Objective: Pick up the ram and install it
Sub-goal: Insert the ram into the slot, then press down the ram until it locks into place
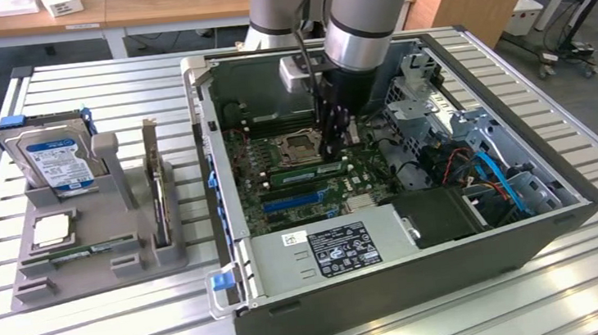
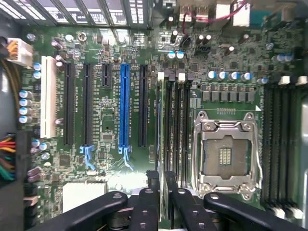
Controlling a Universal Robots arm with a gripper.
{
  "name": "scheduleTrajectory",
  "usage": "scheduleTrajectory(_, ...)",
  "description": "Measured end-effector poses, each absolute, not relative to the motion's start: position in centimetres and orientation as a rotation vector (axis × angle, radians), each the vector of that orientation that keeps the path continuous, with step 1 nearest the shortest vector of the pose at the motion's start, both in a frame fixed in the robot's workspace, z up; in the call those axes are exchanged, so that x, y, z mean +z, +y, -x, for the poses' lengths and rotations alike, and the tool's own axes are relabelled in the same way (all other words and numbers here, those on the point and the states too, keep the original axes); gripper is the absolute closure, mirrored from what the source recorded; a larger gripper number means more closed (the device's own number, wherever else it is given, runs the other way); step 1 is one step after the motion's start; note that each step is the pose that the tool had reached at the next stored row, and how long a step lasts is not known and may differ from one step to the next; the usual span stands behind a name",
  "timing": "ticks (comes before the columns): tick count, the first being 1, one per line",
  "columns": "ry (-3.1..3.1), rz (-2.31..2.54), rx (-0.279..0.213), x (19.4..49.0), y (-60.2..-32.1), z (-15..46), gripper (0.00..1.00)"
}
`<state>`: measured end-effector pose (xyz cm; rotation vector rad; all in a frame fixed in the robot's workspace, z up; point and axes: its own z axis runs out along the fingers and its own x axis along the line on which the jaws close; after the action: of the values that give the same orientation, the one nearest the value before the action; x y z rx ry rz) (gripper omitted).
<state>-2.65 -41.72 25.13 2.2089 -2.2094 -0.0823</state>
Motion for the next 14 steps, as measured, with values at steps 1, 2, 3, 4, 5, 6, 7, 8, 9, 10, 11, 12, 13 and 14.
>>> scheduleTrajectory(1,-2.209,-2.209,-0.082,25.4,-41.7,2.6,0.81)
scheduleTrajectory(2,-2.209,-2.209,-0.082,25.8,-41.7,2.6,0.81)
scheduleTrajectory(3,-2.209,-2.209,-0.082,26.0,-41.7,2.6,0.81)
scheduleTrajectory(4,-2.209,-2.209,-0.082,26.3,-41.7,2.6,0.81)
scheduleTrajectory(5,-2.209,-2.209,-0.082,26.5,-41.7,2.6,0.81)
scheduleTrajectory(6,-2.209,-2.209,-0.082,26.7,-41.7,2.6,0.81)
scheduleTrajectory(7,-2.209,-2.209,-0.082,26.8,-41.7,2.6,0.81)
scheduleTrajectory(8,-2.209,-2.209,-0.082,26.8,-41.7,2.6,0.81)
scheduleTrajectory(9,-2.209,-2.209,-0.083,26.8,-41.7,2.6,0.81)
scheduleTrajectory(10,-2.21,-2.209,-0.082,26.8,-41.7,2.6,0.81)
scheduleTrajectory(11,-2.21,-2.209,-0.082,26.8,-41.7,2.6,0.81)
scheduleTrajectory(12,-2.209,-2.209,-0.082,26.8,-41.7,2.6,0.81)
scheduleTrajectory(13,-2.209,-2.209,-0.082,26.8,-41.7,2.6,0.81)
scheduleTrajectory(14,-2.209,-2.209,-0.082,26.8,-41.7,2.6,0.81)
